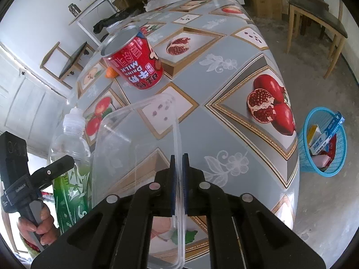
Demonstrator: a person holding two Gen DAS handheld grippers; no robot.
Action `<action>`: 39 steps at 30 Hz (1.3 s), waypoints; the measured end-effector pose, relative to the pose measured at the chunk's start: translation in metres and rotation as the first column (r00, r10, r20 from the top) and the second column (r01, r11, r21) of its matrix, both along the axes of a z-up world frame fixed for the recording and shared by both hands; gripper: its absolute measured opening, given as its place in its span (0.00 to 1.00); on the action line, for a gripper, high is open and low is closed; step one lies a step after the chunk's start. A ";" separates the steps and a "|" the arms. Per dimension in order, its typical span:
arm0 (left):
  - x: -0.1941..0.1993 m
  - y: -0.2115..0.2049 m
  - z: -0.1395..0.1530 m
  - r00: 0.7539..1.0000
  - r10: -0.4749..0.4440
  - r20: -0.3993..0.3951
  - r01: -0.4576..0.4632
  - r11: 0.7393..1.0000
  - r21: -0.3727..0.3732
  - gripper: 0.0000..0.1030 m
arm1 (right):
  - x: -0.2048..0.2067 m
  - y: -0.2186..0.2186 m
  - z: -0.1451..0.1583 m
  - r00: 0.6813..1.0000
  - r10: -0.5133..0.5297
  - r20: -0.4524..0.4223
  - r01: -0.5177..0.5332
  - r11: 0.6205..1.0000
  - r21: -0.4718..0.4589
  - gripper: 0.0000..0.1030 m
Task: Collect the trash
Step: 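Carry the green bottle and clear container over the blue wastebasket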
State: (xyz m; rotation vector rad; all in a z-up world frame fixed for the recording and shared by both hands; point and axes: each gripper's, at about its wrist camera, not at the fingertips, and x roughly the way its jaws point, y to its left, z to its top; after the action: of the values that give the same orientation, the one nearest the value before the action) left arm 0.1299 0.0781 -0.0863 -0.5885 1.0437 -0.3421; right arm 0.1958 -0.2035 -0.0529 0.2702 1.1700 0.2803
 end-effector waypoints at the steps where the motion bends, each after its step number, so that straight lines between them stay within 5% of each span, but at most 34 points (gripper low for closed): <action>1: -0.002 0.001 0.002 1.000 0.002 0.006 -0.002 1.000 0.000 0.65 | 0.000 0.000 0.002 1.000 -0.002 0.004 0.002 1.000 -0.001 0.05; 28: -0.047 0.005 0.071 0.978 0.043 0.205 -0.038 0.999 -0.028 0.65 | -0.021 0.002 0.061 0.990 -0.010 0.137 -0.007 0.993 0.117 0.04; 39: -0.055 -0.022 0.110 0.950 -0.002 0.312 -0.016 0.998 0.058 0.65 | -0.044 -0.023 0.074 0.979 -0.079 0.185 0.052 0.988 0.147 0.04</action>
State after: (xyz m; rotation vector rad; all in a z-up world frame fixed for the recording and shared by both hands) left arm 0.0749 0.0561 0.0242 -0.4658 0.7443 -0.3826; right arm 0.1515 -0.2263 0.0215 0.3970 0.9512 0.3245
